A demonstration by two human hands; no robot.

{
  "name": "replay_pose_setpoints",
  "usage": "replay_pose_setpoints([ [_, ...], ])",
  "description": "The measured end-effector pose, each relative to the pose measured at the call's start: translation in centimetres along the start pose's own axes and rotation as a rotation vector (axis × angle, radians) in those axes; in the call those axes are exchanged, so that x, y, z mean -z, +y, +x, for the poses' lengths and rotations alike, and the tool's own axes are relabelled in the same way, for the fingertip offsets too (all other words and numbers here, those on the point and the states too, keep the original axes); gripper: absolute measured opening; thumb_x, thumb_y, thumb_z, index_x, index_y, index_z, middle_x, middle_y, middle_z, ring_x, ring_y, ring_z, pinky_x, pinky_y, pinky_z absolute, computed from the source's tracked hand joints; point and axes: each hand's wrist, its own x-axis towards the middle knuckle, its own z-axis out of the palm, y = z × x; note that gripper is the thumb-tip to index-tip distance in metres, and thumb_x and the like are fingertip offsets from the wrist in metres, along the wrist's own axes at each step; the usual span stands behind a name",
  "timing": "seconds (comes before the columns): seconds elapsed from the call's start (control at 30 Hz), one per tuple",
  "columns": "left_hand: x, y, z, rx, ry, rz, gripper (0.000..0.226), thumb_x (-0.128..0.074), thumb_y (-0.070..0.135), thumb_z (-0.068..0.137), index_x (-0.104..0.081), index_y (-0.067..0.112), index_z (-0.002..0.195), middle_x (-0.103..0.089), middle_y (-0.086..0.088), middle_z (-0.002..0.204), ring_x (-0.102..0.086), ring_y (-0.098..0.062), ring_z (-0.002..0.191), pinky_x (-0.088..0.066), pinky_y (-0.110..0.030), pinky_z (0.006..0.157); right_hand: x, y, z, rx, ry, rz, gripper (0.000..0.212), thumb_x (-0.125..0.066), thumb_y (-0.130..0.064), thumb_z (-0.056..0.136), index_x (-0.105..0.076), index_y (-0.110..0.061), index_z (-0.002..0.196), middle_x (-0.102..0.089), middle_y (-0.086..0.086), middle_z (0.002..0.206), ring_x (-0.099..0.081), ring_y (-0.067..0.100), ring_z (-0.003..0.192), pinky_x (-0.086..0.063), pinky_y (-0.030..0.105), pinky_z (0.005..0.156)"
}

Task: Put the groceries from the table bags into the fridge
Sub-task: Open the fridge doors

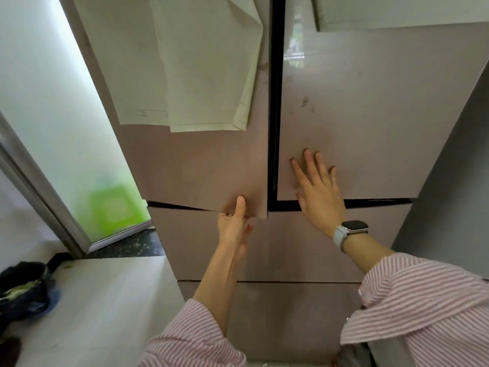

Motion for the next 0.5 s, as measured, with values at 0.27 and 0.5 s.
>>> replay_pose_setpoints([
  [0.27,1.2,-0.1,-2.8,-0.056,0.040,0.024,0.041,-0.050,0.033,0.092,-0.041,0.010,0.125,-0.057,-0.002,0.106,-0.056,-0.014,0.090,-0.044,-0.025,0.070,2.2,0.0,-0.4,0.010,-0.127,0.069,0.075,-0.053,-0.013,0.088,-0.008,-0.023,0.146,0.011,0.006,0.154,0.011,0.029,0.141,-0.006,0.053,0.113],
  [0.5,5.4,0.7,-6.6,-0.133,0.092,0.152,0.049,-0.052,0.037,0.089,-0.041,0.013,0.131,-0.052,-0.004,0.127,-0.052,-0.020,0.115,-0.043,-0.034,0.096,4.6,-7.6,-2.9,-0.015,-0.125,0.793,0.067,-0.044,-0.017,0.095,0.003,-0.025,0.143,0.000,-0.002,0.156,-0.013,0.010,0.138,-0.015,0.029,0.113],
])
